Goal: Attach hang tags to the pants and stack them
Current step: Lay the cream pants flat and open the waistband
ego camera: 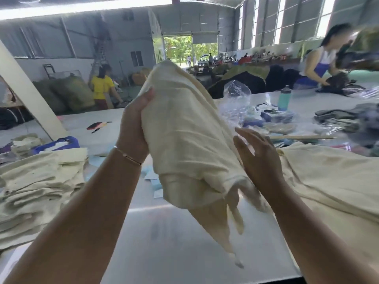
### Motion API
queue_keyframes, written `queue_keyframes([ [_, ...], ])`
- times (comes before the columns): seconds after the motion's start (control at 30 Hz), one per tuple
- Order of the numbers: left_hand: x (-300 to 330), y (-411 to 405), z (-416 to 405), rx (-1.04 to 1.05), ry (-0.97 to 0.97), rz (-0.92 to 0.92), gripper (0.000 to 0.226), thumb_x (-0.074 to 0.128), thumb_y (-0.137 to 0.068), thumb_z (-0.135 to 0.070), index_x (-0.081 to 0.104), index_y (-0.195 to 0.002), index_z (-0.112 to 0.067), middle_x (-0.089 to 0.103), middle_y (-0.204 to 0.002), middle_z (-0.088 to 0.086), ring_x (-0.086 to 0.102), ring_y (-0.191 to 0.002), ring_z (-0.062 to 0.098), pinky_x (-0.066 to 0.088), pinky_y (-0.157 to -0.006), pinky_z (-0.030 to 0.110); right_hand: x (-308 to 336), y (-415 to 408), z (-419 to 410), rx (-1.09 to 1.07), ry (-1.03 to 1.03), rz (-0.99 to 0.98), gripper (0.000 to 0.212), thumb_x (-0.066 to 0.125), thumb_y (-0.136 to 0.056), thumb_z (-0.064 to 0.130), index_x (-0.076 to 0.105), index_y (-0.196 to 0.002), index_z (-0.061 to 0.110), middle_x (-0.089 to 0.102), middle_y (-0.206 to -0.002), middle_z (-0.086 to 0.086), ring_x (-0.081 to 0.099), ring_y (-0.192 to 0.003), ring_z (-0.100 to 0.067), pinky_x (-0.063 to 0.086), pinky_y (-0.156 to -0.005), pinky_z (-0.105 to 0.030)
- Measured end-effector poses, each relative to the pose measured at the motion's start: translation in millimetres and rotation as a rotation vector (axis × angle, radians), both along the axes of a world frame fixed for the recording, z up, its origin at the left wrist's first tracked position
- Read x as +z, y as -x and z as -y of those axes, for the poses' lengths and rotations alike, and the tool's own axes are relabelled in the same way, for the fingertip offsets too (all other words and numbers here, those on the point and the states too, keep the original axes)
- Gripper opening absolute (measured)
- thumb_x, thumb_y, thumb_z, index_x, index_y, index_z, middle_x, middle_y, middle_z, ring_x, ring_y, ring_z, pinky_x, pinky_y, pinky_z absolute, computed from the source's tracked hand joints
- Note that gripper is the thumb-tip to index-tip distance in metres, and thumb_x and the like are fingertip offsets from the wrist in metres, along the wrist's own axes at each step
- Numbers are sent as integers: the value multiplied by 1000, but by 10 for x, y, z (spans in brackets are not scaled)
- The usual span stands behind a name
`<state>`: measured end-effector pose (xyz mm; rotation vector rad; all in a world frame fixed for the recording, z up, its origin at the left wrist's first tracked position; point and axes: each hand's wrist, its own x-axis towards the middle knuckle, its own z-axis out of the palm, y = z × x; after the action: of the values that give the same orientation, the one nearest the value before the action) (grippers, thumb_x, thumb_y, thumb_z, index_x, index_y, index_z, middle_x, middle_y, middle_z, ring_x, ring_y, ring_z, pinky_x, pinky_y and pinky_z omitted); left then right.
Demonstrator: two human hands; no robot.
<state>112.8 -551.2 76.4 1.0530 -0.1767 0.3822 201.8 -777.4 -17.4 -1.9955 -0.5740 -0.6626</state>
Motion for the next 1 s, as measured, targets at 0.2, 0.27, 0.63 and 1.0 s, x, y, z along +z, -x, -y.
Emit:
queue_keyframes([
  [0.2,-1229,468,-1169,266,85,-418,30,55,-91,-26,73,-107,-9,72,-106,12,69,-95,26,59,-81,36,-705,123,-639,129,172,-138,34,59,-93,40,65,-124,26,60,-131,4,47,-126,-19,32,-106,-37],
  [0.27,-1806,636,-1426,368,55,-749,24,57,-91,-18,69,-107,-6,72,-96,14,70,-82,24,61,-69,32,-1161,204,-925,171,444,-232,38,54,-94,43,59,-130,31,50,-143,4,38,-135,-19,26,-109,-37],
  [0.63,-3440,900,-1919,638,-840,-1167,55,83,-61,0,45,-99,-10,55,-86,2,62,-96,32,35,-62,22,-2754,544,-1486,218,1169,-503,57,16,-97,58,-2,-150,47,-15,-161,12,-14,-148,-15,-18,-109,-50],
  [1.0,-3461,785,-2077,850,-1396,-1128,56,63,-75,-11,54,-130,-19,43,-140,11,35,-125,35,32,-102,44,-2625,450,-1731,-111,872,-462,70,44,-94,47,6,-152,38,-7,-163,2,0,-149,-20,3,-112,-40],
])
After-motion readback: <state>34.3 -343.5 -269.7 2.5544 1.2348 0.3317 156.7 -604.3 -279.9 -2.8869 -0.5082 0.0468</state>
